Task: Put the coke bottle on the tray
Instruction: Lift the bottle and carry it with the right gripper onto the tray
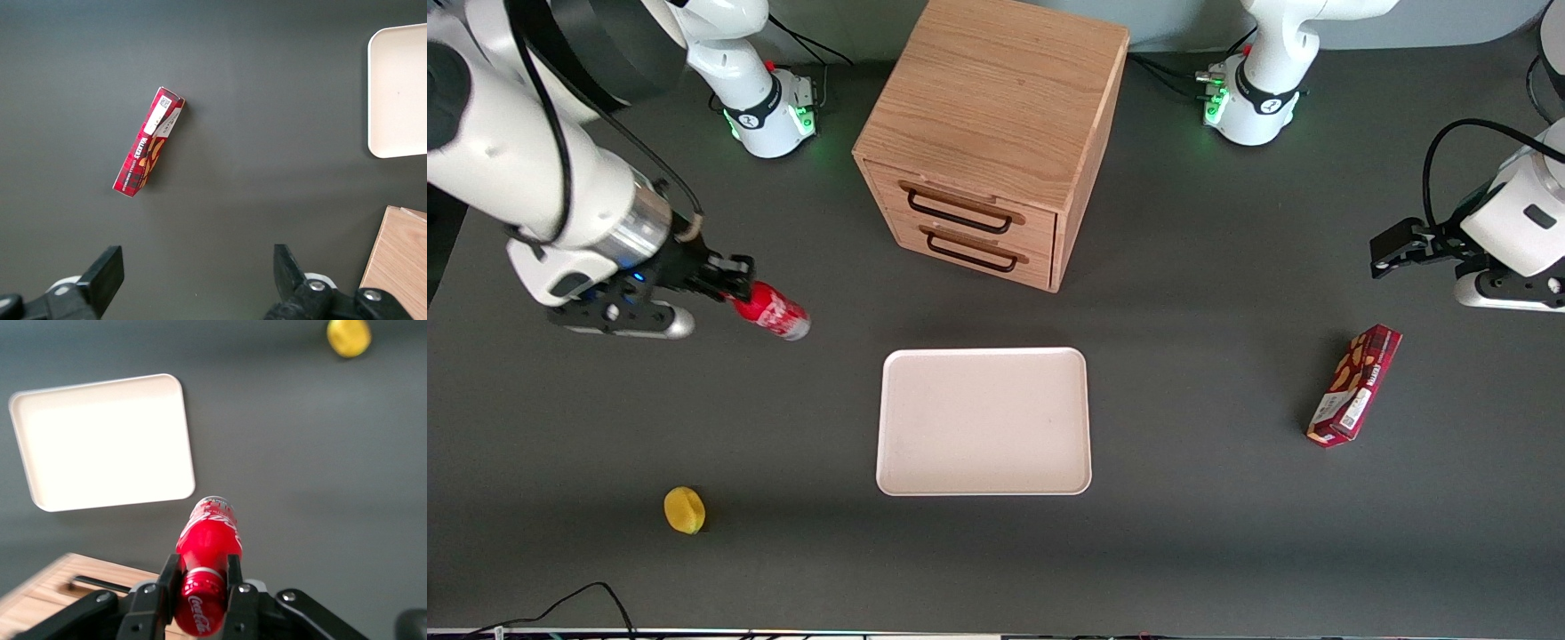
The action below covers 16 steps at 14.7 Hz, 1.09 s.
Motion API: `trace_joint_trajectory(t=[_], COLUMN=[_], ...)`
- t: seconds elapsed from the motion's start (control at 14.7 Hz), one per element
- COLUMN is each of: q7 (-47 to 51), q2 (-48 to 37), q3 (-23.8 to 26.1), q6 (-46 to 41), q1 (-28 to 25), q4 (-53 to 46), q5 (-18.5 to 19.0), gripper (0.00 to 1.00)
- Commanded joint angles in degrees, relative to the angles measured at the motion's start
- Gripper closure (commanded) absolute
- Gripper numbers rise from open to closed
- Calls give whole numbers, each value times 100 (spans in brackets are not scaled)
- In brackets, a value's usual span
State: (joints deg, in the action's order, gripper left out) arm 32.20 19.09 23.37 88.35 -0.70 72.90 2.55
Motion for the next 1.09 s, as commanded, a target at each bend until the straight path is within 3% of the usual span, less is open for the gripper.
trace_joint_trajectory(t=[0.0, 0.27, 0.41, 0.55, 1.02], q7=[865, 1385, 1708, 1833, 2220], q2=[1332, 2185, 2510, 2705, 3056], q3=[150, 273, 264, 273, 255], q6=[197, 1235, 1639, 1808, 2291], q1=[-386, -545, -607, -616, -765], q4=[-1172, -1190, -1199, -1199, -1225], q5=[402, 1185, 1292, 1624, 1836], gripper=[100, 100, 100, 100, 100])
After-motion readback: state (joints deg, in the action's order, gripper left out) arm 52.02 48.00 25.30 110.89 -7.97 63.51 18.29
